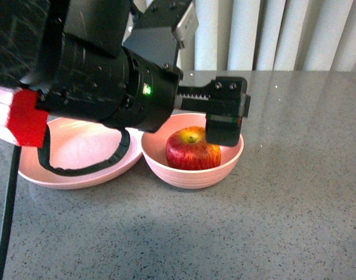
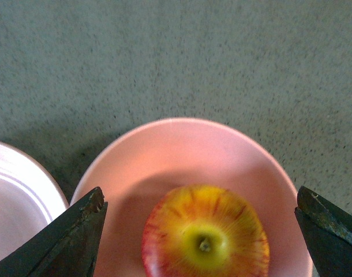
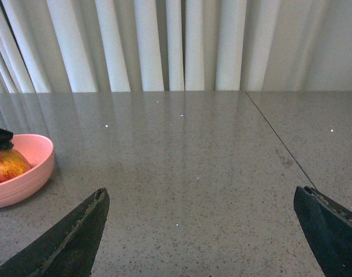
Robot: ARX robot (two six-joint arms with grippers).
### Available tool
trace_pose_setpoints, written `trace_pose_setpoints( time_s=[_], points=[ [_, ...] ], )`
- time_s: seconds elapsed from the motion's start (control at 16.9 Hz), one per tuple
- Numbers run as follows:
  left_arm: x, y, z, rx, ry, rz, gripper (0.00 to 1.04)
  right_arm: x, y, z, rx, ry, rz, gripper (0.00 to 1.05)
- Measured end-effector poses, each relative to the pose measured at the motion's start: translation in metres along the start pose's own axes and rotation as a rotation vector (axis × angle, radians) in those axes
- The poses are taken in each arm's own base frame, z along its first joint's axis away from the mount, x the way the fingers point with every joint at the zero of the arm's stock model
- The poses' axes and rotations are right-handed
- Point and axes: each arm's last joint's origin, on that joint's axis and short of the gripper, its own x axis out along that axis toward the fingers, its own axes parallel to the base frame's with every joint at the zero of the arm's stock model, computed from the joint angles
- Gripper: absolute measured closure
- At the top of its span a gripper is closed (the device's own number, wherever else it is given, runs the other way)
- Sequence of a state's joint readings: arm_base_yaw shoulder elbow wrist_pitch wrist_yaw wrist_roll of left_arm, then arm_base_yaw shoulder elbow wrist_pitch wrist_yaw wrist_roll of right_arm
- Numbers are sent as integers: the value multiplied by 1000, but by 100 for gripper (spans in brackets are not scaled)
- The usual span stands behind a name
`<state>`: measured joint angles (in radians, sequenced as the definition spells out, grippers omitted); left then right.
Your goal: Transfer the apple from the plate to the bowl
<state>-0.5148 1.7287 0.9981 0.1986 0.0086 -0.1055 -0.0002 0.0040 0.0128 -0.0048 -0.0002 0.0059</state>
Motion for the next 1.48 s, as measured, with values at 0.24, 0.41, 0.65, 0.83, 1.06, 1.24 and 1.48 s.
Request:
trace_pose_setpoints(
  time_s=[0.24,0.41,0.65,0.83,1.06,1.24,1.48],
  points=[
    [-45,6,43,-11,-239,17,7,0,0,0,0,0,0,7],
    [-133,50,49,-40,-493,253,11,0,0,0,0,0,0,7],
    [-171,74,-3,-60,-591,496,46,0,0,0,0,0,0,7],
    [-172,78,-44,-52,-539,477,73,0,0,0,0,0,0,7],
    [-187,80,-80,-52,-557,486,103,0,0,0,0,0,0,7],
    [-192,79,-102,-51,-539,474,104,0,0,0,0,0,0,7],
    [-202,86,-118,-57,-546,497,104,0,0,0,0,0,0,7]
  ],
)
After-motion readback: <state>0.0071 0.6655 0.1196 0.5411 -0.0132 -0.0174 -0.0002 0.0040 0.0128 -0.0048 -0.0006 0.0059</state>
